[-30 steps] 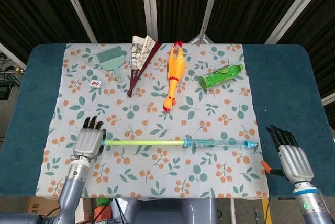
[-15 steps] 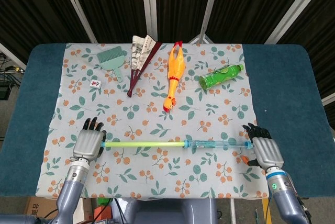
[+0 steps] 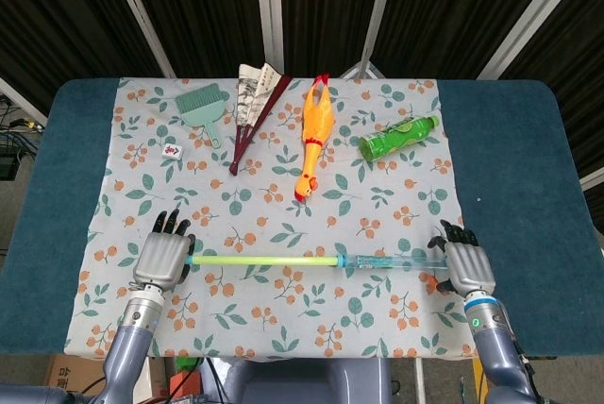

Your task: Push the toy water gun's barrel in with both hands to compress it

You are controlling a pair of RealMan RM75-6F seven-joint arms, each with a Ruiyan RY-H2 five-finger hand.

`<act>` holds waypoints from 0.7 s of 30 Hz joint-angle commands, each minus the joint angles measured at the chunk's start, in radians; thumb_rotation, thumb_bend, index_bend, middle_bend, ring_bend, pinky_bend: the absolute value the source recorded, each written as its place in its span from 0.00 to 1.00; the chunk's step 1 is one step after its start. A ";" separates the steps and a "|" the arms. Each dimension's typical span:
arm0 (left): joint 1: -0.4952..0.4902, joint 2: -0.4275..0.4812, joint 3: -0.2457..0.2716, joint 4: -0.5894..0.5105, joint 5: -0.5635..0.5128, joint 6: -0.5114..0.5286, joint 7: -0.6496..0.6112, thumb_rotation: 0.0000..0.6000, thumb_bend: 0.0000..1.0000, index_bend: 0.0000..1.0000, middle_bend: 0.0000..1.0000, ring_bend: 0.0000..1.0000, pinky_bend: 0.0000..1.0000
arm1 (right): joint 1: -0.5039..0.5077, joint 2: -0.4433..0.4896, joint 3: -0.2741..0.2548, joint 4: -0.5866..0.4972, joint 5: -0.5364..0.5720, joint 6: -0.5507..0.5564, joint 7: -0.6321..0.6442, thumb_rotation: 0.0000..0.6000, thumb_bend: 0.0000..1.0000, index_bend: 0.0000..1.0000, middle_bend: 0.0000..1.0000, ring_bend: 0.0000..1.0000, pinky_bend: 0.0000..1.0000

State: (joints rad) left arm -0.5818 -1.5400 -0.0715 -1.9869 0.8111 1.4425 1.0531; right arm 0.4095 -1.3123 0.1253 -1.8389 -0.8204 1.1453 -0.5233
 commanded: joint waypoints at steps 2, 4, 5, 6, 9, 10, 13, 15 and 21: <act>-0.002 0.000 0.002 0.001 -0.004 0.001 -0.001 1.00 0.47 0.61 0.18 0.00 0.03 | 0.012 -0.011 -0.009 0.020 0.023 -0.002 -0.016 1.00 0.31 0.34 0.00 0.00 0.00; -0.003 0.002 0.002 0.000 -0.007 0.001 -0.002 1.00 0.47 0.61 0.18 0.00 0.03 | 0.013 -0.018 -0.012 0.038 0.032 -0.002 -0.013 1.00 0.31 0.34 0.00 0.00 0.00; -0.003 0.005 0.001 -0.002 -0.008 0.002 -0.003 1.00 0.47 0.61 0.18 0.00 0.03 | 0.013 -0.021 -0.012 0.044 0.037 -0.004 -0.006 1.00 0.31 0.34 0.00 0.00 0.00; -0.004 0.007 0.001 -0.003 -0.007 0.003 -0.004 1.00 0.47 0.61 0.18 0.00 0.03 | 0.012 -0.022 -0.011 0.050 0.041 -0.006 0.001 1.00 0.31 0.34 0.00 0.00 0.00; -0.005 0.015 0.001 -0.005 -0.007 0.003 -0.007 1.00 0.47 0.61 0.18 0.00 0.03 | 0.012 -0.025 -0.015 0.076 0.047 -0.014 0.014 1.00 0.31 0.34 0.00 0.00 0.00; -0.006 0.017 0.001 -0.005 -0.007 0.003 -0.008 1.00 0.47 0.61 0.18 0.00 0.03 | 0.013 -0.026 -0.016 0.084 0.048 -0.016 0.016 1.00 0.31 0.35 0.00 0.00 0.00; -0.005 0.019 0.001 -0.006 -0.012 0.002 -0.016 1.00 0.47 0.61 0.18 0.00 0.03 | 0.015 -0.030 -0.021 0.106 0.050 -0.021 0.020 1.00 0.31 0.37 0.00 0.00 0.00; -0.006 0.019 0.003 -0.007 -0.012 0.002 -0.018 1.00 0.47 0.62 0.18 0.00 0.03 | 0.016 -0.033 -0.024 0.117 0.051 -0.022 0.023 1.00 0.31 0.37 0.00 0.00 0.00; -0.009 0.016 0.005 -0.007 -0.011 0.005 -0.019 1.00 0.47 0.62 0.18 0.00 0.03 | 0.017 -0.038 -0.029 0.134 0.055 -0.027 0.030 1.00 0.31 0.37 0.00 0.00 0.00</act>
State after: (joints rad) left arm -0.5910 -1.5238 -0.0669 -1.9938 0.8002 1.4474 1.0337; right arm 0.4259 -1.3496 0.0963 -1.7058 -0.7660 1.1189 -0.4938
